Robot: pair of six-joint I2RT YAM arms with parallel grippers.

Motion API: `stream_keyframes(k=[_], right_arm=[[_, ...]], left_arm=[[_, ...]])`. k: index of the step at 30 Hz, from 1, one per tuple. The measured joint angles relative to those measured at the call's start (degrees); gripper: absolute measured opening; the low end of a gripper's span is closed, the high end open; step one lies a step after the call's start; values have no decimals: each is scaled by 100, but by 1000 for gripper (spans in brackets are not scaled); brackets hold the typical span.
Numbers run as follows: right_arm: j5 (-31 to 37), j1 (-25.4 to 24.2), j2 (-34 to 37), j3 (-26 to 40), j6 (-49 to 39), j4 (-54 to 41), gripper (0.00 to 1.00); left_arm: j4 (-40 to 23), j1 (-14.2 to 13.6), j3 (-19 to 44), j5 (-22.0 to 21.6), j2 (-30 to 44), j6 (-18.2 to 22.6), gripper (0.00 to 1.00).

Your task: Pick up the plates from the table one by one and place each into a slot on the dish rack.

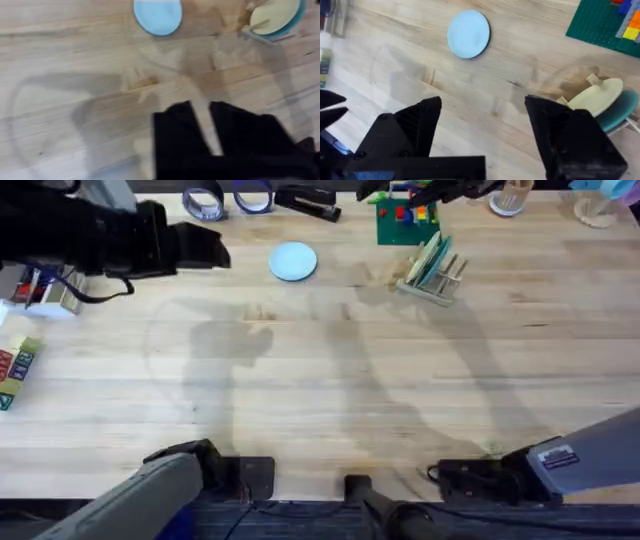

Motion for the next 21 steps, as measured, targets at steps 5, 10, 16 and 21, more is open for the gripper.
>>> stream_keyframes(k=[5,10,16,21], right_arm=[[-56,0,0,0,90,-4,994],[-99,0,0,0,355,22,994],[-118,0,0,0,465,24,995],[-118,0,0,0,483,24,995]], left_arm=[[395,0,0,333,14,-449,40],[649,-2,2,639,313,-947,40],[902,-188,2,758,932,-1295,39],[1593,-411,2,841,1451,-1496,38]])
